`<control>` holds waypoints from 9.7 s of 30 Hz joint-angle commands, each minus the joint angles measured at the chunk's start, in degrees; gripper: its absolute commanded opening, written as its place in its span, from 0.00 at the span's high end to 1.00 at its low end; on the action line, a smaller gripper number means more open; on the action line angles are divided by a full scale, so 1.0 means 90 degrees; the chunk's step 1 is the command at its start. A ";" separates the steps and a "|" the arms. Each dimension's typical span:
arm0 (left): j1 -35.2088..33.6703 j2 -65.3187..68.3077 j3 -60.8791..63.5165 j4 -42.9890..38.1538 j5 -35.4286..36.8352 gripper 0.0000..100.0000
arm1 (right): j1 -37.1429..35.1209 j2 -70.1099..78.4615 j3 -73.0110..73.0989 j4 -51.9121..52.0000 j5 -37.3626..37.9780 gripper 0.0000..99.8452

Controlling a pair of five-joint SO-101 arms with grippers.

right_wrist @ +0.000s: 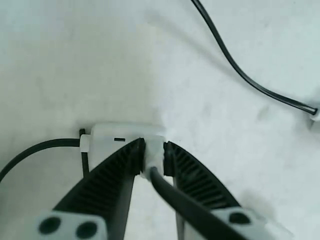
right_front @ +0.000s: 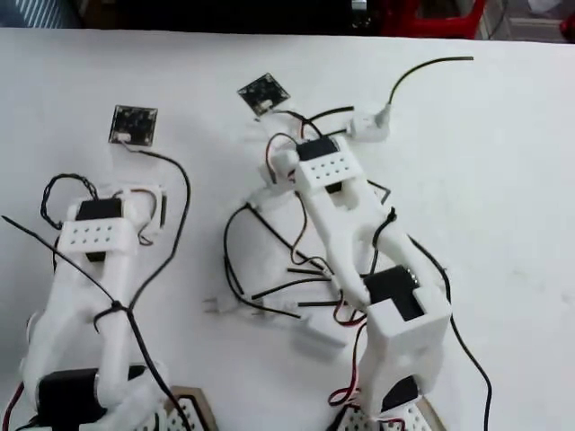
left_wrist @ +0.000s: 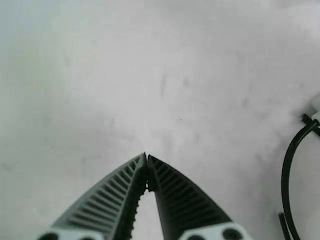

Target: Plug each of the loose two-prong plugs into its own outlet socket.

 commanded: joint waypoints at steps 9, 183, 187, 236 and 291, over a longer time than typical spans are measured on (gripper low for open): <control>-0.0063 -0.0317 -0.0020 -0.0137 0.0049 0.97 | 0.0161 0.0523 -0.0127 -0.0054 -0.0010 0.98; -0.0327 -0.0317 0.0977 -0.1817 0.0020 0.97 | -0.0044 -0.1988 0.2227 0.0845 0.0303 0.85; -0.0327 -0.0317 0.0987 -0.1817 0.0020 0.97 | -0.0044 -0.1421 0.2198 0.0542 0.0303 0.85; -0.0317 -0.0317 0.0987 -0.1817 0.0020 0.97 | 0.0503 -0.1070 0.1690 0.1665 0.0244 0.89; 0.0054 -0.0376 0.0801 -0.1778 0.0020 0.97 | 0.0171 -0.4127 0.0723 0.4039 -0.0137 0.98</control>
